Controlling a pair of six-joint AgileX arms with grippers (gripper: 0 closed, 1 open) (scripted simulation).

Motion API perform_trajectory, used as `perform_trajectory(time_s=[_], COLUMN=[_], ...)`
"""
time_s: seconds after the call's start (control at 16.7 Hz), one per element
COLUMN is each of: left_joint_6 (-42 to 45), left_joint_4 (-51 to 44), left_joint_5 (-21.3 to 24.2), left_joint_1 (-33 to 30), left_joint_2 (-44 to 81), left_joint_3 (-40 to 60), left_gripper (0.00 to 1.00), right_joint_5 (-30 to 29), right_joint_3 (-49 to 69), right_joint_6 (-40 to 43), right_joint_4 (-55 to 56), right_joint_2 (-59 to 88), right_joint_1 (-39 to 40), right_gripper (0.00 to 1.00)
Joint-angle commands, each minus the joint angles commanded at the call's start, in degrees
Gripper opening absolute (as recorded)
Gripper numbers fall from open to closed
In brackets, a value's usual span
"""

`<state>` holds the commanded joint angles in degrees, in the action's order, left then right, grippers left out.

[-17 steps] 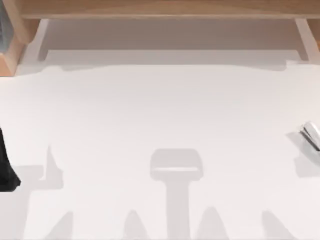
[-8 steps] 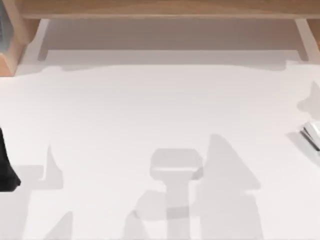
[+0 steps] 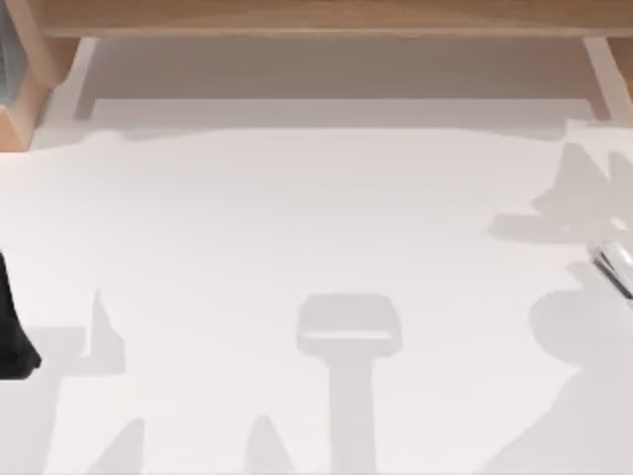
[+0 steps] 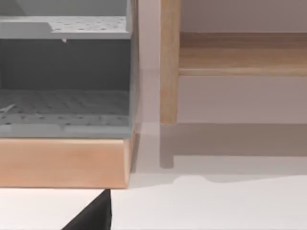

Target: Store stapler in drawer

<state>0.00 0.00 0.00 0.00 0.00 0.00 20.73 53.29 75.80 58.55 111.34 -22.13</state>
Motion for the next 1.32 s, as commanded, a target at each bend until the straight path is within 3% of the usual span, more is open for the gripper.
perform_trajectory(time_s=[0.42, 1.32], left_joint_6=[0.00, 0.00], left_joint_4=[0.00, 0.00], left_joint_5=[0.00, 0.00], left_joint_1=[0.00, 0.00], left_joint_2=[0.00, 0.00], left_joint_3=[0.00, 0.00], left_gripper=[1.00, 1.00], right_joint_5=[3.42, 2.10], right_joint_3=[9.47, 16.28], right_joint_6=[13.14, 13.49], right_joint_4=[10.40, 7.02], right_joint_2=[20.05, 23.50], right_joint_1=[-4.08, -2.83], right_gripper=[1.00, 1.00])
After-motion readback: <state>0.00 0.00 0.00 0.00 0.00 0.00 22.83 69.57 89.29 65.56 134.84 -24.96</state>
